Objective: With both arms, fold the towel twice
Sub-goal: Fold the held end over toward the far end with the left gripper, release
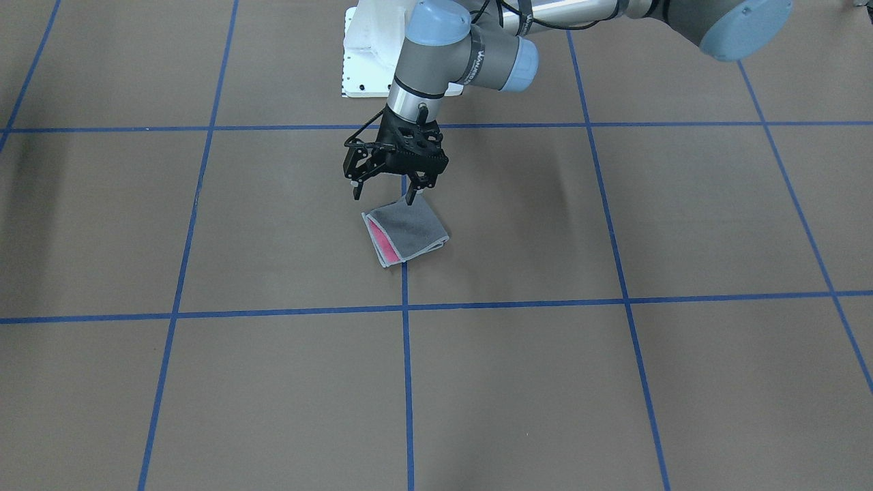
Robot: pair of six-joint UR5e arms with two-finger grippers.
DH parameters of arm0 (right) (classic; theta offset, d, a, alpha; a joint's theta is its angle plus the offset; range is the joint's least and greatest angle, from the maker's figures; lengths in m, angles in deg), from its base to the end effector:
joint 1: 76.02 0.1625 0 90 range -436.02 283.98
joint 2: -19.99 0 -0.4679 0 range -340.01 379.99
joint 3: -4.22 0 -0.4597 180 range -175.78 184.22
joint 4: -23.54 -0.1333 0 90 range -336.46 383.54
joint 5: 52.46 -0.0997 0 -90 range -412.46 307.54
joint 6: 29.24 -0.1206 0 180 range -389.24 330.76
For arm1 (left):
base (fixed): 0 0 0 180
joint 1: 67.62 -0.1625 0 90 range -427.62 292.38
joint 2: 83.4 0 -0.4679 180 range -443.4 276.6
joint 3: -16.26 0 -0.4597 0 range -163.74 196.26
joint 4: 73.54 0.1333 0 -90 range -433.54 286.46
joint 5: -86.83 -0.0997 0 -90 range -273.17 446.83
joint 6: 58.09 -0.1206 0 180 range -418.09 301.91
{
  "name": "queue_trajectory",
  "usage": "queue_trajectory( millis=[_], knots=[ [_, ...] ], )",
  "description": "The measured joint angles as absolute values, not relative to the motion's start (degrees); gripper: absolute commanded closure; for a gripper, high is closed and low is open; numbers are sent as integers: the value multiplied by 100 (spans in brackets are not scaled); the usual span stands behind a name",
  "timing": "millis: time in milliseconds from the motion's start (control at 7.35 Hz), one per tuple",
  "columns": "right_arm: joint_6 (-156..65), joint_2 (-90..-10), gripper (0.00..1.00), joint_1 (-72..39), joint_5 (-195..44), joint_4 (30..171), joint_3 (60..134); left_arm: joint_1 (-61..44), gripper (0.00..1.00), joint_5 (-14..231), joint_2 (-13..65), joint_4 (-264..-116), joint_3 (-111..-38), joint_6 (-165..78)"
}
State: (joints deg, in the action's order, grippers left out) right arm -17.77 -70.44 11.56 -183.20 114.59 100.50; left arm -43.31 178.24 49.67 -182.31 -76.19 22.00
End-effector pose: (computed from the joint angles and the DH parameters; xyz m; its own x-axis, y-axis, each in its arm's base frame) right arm 0.0309 -0.5626 0.6662 0.7313 -0.2828 0.6207 0.1913 0.9585 0.2113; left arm 0.6695 -0.4454 0.1388 0.4568 -0.0176 -0.8894 0.3175 0.9372 0.1445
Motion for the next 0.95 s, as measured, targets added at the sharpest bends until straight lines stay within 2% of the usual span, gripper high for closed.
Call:
queue_trajectory(
  millis=[272, 544, 952],
  knots=[
    [-1743, -7140, 0, 1214, -18316, 11453, 9692, -3709, 0, 18502, 4320, -17493, -8335, 1006],
    [-1722, -7260, 0, 1377, -18325, 11446, 9571, -2777, 0, 19459, 3229, -17313, -9012, -457],
    [-1743, -7300, 0, 1480, -18325, 11443, 9546, -718, 0, 21182, 1684, -17289, -9231, -3224]
  ],
)
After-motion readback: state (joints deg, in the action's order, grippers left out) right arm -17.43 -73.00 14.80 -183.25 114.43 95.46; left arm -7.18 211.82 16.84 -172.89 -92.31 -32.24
